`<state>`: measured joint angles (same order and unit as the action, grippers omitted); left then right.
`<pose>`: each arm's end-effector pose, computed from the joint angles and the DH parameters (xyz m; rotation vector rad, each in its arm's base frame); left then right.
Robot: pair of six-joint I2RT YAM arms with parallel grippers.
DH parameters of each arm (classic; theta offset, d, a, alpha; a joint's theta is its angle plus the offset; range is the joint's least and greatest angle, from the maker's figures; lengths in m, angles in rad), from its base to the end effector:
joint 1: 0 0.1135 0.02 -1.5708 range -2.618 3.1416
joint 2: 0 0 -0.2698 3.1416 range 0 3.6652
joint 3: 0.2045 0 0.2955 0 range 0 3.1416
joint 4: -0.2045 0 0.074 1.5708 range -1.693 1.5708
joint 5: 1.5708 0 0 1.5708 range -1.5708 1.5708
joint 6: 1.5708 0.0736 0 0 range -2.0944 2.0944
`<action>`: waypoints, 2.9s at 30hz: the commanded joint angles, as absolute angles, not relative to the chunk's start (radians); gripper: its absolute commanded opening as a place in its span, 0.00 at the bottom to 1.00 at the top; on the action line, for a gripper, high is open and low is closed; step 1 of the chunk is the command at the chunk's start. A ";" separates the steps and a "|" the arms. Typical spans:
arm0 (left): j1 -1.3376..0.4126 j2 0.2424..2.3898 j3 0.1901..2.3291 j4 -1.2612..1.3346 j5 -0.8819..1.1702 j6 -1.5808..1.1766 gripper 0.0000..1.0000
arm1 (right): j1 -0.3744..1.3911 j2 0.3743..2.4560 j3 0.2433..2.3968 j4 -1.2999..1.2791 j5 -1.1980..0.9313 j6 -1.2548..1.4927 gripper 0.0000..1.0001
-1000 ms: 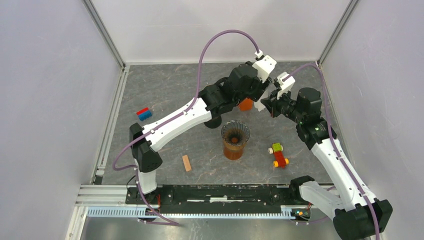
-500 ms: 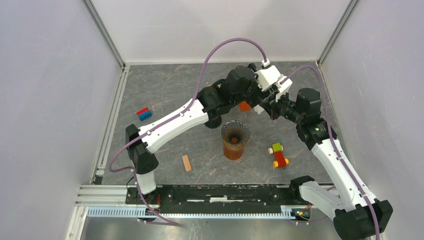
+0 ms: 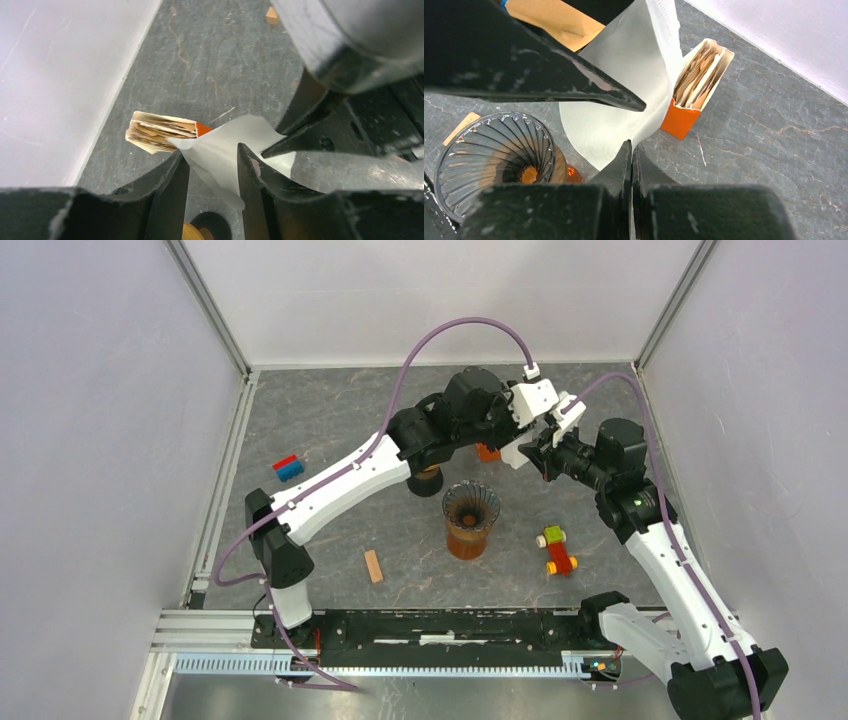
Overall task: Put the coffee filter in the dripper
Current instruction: Pick up the coffee filter from the coffee filter holder.
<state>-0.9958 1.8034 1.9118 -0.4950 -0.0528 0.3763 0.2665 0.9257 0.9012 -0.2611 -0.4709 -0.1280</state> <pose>0.2751 -0.4174 0.4114 1.2230 1.5491 -0.3550 0.2637 0.1066 0.3427 -0.6803 1.7286 0.5323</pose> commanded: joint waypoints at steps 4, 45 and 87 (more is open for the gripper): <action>-0.962 1.689 1.898 -0.537 0.147 0.444 0.41 | 0.268 0.907 0.928 -0.259 -0.502 -0.172 0.00; -0.955 1.746 1.933 -0.571 0.217 0.578 0.46 | 0.269 0.885 0.922 -0.306 -0.603 -0.236 0.00; -0.975 1.729 1.898 -0.563 0.150 0.640 0.88 | 0.270 0.870 0.885 -0.350 -0.618 -0.369 0.00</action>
